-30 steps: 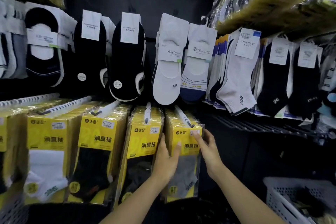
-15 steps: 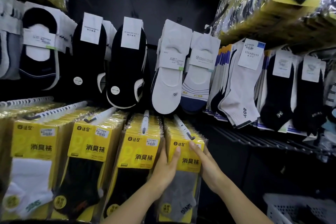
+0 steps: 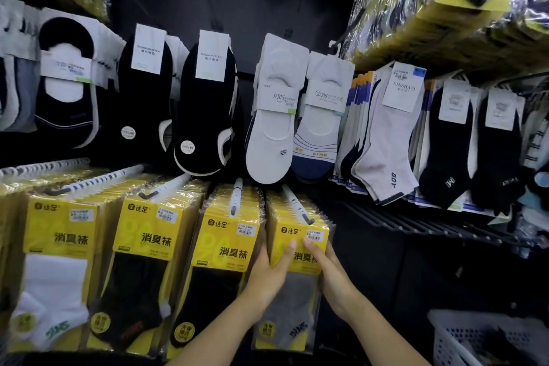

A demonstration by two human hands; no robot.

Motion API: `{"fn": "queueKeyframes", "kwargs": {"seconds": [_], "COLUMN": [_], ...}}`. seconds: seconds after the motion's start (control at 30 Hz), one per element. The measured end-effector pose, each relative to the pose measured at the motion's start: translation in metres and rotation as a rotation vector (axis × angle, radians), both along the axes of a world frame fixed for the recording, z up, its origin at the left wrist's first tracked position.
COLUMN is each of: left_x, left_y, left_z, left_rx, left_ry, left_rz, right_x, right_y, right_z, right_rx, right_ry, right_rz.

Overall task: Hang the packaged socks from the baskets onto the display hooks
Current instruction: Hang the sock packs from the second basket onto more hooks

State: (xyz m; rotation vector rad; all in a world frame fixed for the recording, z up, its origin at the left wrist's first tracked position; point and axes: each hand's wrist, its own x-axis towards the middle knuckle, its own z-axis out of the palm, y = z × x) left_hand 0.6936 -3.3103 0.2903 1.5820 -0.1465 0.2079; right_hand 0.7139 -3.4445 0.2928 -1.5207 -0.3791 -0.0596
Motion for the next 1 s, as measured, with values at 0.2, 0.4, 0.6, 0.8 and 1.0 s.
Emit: {"fn": "queueKeyframes", "kwargs": {"seconds": [0.2,0.4,0.6,0.8,1.0], "left_x": [-0.008,-0.001,-0.041,-0.091,-0.08], "left_y": [-0.002,-0.011,-0.02,0.027,0.092], "left_z": [-0.02,-0.026,-0.016,0.012,0.011], "left_rx": [0.007,0.055,0.07,0.202,0.287], "left_ry": [-0.101,-0.152,-0.244,-0.497,-0.403], "left_rz": [-0.031,0.058,0.102,0.178,0.435], "right_x": [-0.008,-0.004,-0.038,-0.079,-0.089], "right_y": [-0.002,0.008,0.006,0.008,0.061], "right_z": [-0.021,-0.022,-0.014,0.004,0.013], "right_rx": [0.031,0.015,-0.003,-0.112,-0.217], "right_ry": [-0.144,-0.187,-0.104,-0.254,-0.149], "right_rz": [-0.078,-0.201,-0.355,-0.518,-0.28]}}
